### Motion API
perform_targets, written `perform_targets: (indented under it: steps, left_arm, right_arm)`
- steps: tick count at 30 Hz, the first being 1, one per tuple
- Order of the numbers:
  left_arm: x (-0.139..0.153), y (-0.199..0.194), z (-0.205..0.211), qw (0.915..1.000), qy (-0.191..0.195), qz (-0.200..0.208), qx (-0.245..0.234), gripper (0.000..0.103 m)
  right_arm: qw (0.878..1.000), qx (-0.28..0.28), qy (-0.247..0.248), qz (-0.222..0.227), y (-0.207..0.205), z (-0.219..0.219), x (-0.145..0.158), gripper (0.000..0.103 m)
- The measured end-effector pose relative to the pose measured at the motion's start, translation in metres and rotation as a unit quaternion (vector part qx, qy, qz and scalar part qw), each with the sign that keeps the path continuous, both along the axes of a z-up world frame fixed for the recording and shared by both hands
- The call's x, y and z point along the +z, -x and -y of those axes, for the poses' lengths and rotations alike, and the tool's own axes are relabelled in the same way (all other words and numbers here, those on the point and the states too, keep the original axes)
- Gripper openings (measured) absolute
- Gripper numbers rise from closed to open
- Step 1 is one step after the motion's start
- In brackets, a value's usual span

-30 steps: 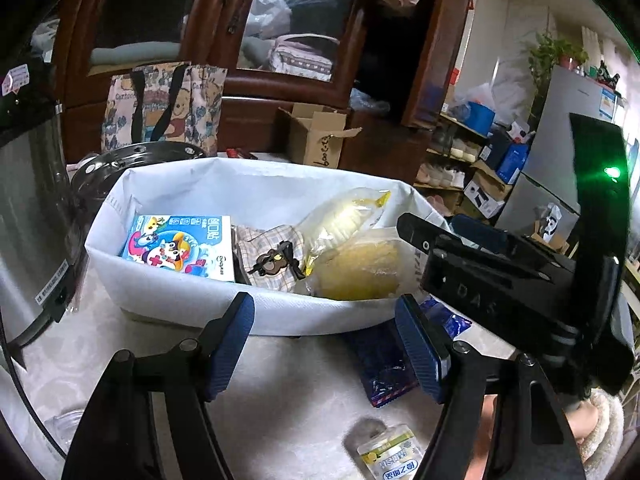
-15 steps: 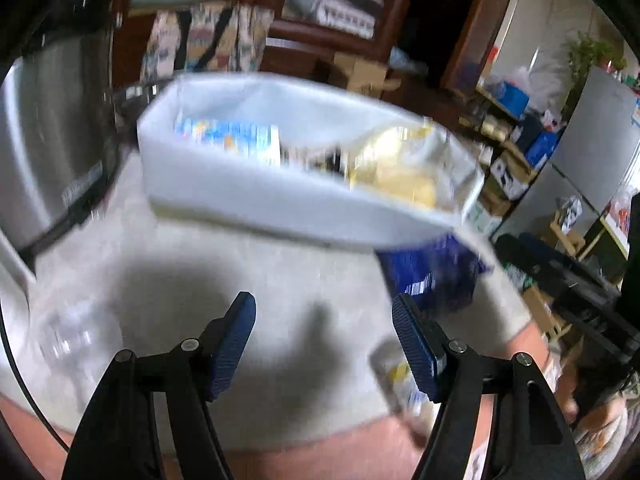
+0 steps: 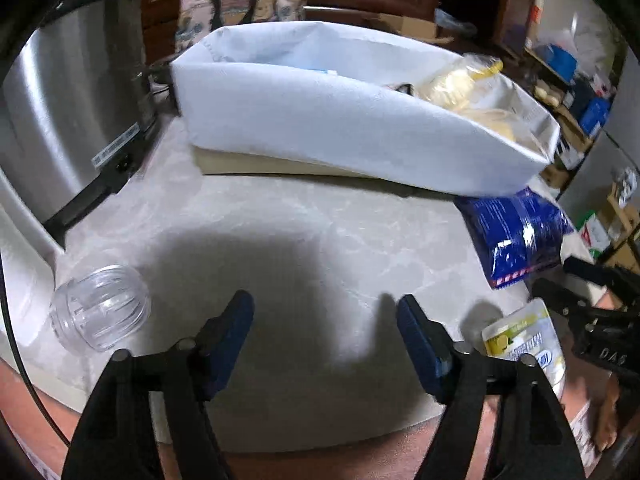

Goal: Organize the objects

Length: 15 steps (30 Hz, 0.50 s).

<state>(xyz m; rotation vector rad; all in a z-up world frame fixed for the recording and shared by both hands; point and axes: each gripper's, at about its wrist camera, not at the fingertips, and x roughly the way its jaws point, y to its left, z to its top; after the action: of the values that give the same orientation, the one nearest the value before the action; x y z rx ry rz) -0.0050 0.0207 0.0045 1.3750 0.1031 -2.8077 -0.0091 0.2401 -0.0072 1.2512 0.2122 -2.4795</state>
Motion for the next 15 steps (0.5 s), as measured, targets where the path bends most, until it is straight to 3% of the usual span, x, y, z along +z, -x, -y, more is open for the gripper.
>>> perform_targets:
  steps: [2,4,15]
  left_arm:
    - [-0.004,0.003,-0.010,0.9993,0.032,0.016,-0.006,0.097]
    - [-0.005,0.002,-0.009,0.9995,0.025,0.019,-0.008,0.101]
    - [-0.004,0.000,-0.006,0.9995,0.024,0.021,-0.001,0.102]
  right_arm:
    - [1.000,0.008,-0.002,0.005,0.001,0.002,-0.002,0.087]
    - [1.000,0.020,-0.013,0.011,0.002,0.007,-0.005,0.103]
    - [0.999,0.034,-0.016,0.016,0.003,0.009,-0.008,0.103]
